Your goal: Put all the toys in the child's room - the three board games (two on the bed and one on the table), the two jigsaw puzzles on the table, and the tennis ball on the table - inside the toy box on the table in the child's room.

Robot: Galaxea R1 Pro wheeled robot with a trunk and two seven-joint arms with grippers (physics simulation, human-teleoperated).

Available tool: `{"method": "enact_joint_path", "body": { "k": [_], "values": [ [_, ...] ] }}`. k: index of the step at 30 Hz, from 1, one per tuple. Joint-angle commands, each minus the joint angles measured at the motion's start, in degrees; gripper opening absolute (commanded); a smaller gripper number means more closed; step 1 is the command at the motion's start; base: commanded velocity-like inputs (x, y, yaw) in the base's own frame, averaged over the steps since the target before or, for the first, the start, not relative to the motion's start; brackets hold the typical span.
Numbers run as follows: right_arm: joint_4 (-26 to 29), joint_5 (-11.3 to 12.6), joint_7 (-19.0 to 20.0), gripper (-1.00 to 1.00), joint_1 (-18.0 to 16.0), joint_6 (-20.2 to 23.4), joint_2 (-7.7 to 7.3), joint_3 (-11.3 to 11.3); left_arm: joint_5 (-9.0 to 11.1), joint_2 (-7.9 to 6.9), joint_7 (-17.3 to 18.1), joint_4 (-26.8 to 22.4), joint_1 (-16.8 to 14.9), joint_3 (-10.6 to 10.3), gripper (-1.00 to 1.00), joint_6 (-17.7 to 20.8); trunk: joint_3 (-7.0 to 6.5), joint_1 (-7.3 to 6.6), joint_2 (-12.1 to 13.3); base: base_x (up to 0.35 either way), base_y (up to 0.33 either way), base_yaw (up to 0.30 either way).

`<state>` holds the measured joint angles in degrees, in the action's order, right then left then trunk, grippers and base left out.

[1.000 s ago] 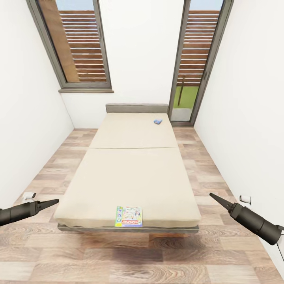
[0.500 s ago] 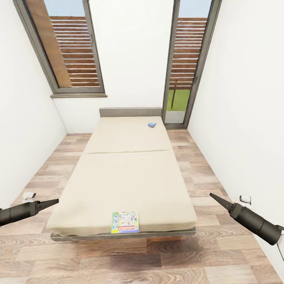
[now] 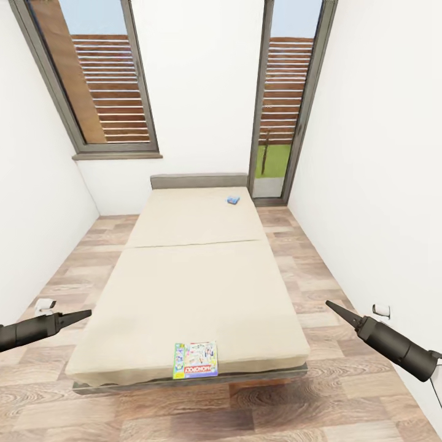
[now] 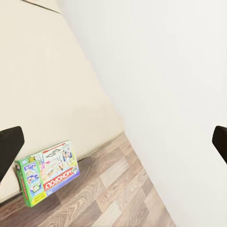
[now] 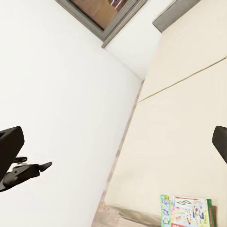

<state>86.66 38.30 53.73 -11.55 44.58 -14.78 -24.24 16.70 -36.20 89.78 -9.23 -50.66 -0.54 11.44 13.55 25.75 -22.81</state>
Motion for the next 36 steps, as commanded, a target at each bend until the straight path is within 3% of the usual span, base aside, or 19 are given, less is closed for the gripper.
{"method": "enact_joint_path", "body": {
  "k": [1,36],
  "values": [
    [0.0,0.14,0.06,1.0,-0.05,0.3,0.0,-0.03,0.0,-0.01,0.22,0.0,-0.05,-0.08,1.0,0.6,0.01,0.04,-0.11,0.015,0.008,-0.006],
    [0.0,-0.15,0.06,1.0,-0.05,0.16,0.01,-0.02,0.0,-0.01,0.22,-0.05,-0.05,-0.16,1.0,0.6,-3.33,0.04,-0.11,0.002,0.001,-0.001]
  ]
}}
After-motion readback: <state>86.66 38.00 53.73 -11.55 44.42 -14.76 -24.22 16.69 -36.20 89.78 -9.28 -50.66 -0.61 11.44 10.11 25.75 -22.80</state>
